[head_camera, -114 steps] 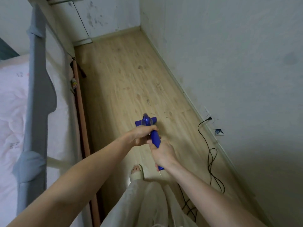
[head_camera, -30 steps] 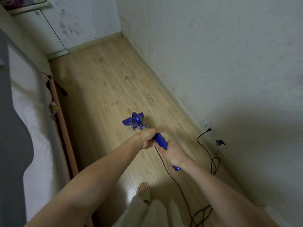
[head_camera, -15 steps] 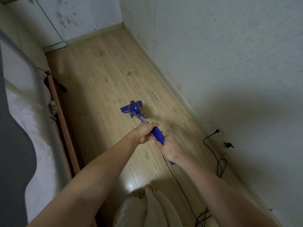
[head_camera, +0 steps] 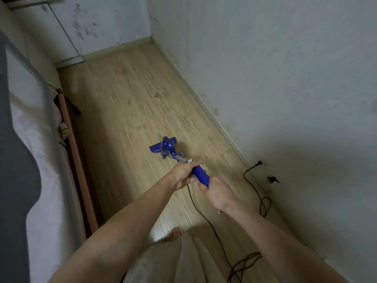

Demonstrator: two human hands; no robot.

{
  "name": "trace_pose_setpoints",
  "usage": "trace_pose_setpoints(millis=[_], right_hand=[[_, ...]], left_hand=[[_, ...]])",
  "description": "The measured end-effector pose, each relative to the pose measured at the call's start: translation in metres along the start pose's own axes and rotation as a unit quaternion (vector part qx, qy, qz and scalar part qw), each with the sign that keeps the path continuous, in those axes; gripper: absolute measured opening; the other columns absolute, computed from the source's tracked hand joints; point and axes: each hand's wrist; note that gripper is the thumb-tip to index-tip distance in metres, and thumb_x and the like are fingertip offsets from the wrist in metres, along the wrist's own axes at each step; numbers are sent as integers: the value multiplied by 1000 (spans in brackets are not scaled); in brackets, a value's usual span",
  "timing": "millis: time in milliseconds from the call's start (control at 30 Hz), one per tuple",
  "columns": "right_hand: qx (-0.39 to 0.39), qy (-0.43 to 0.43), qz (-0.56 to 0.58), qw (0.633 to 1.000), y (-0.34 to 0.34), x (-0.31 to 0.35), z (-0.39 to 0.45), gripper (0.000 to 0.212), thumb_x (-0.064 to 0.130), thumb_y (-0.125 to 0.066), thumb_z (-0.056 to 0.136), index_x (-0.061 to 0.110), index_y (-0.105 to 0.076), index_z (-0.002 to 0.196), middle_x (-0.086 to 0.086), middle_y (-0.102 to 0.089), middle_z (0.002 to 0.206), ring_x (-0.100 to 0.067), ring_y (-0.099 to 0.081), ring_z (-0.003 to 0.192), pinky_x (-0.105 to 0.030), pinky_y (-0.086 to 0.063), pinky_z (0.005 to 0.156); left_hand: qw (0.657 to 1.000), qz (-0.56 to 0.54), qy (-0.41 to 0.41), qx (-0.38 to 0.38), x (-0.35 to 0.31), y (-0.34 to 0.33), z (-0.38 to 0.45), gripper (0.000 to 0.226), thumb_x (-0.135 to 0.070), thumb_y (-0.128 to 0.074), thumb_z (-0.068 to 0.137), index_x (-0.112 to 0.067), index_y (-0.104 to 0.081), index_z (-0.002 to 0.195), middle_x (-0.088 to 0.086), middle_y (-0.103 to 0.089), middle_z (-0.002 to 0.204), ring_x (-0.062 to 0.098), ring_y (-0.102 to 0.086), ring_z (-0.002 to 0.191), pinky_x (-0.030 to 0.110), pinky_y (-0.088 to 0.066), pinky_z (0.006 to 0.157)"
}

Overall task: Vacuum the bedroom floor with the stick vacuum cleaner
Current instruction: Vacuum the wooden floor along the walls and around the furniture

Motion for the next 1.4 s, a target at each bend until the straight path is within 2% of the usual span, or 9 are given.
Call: trace_pose_setpoints(millis=[167,333,467,600,700,833,900,1200,1400], right_hand=[[-11,-9,-17,1000,13,-42,-52,33,37,-44,98,8,-49,114,-9,-59,86,-16,-46,51,-28,-39,48],[-1,-12,-18,1000,27,-75,-113,23,31,-46,100,9,-47,108,-6,-59,79,-17,-56,43,-25,-47,38],[33,-16,-22,999,36,-91,-157,21,31,-45,101,11,-46,106,-1,-56,70,-8,-51,39,-16,-38,34],[70,-27,-13,997,47,-102,-180,23,34,-45,101,12,-43,107,-5,-59,69,-12,-53,37,-22,-48,40],[78,-25,-3,997,56,-112,-186,20,33,-44,101,13,-42,102,-6,-56,66,-11,-50,31,-21,-42,35],[73,-18,2,997,57,-128,-180,22,36,-45,101,19,-40,88,-5,-57,62,-12,-51,31,-21,-42,35],[68,-17,2,998,53,-134,-172,20,37,-45,100,20,-42,92,-4,-58,65,-12,-52,34,-21,-43,36],[31,-5,14,999,20,-116,-93,24,37,-45,99,14,-45,107,-7,-61,77,-19,-55,42,-28,-47,40],[8,-1,28,1000,-7,-71,-22,27,39,-46,99,12,-47,104,-10,-61,82,-22,-53,51,-35,-49,52]], left_hand=[[1000,13,10,15,39,-43,-34,10,-10,-55,96,0,-53,97,16,-61,85,20,-66,75,30,-60,62],[999,23,32,34,76,-78,-74,12,-9,-58,93,2,-53,97,17,-62,88,24,-65,82,34,-60,70],[996,33,58,52,103,-97,-103,14,-11,-58,94,2,-53,96,16,-61,89,22,-66,81,33,-60,69],[996,16,77,52,118,-110,-119,13,-10,-59,94,1,-52,91,15,-57,91,21,-64,77,32,-59,65],[995,6,86,52,124,-121,-121,14,-10,-58,94,1,-51,89,14,-55,86,20,-63,72,32,-59,63],[995,13,90,45,129,-131,-111,14,-10,-58,94,2,-52,91,15,-57,90,22,-64,77,34,-59,65],[995,25,88,43,129,-132,-103,13,-10,-59,94,1,-52,97,17,-58,97,24,-64,84,36,-58,70],[997,56,50,5,92,-99,-50,14,-7,-50,98,-5,-46,85,14,-58,78,21,-62,73,37,-56,76],[997,53,52,-6,47,-45,-1,11,-11,-54,96,-5,-49,90,14,-60,83,18,-64,75,28,-58,61]])
Point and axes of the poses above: each hand's wrist, its own z-axis towards the middle knuckle, its own y-axis out of the back of the hand, x = y × z
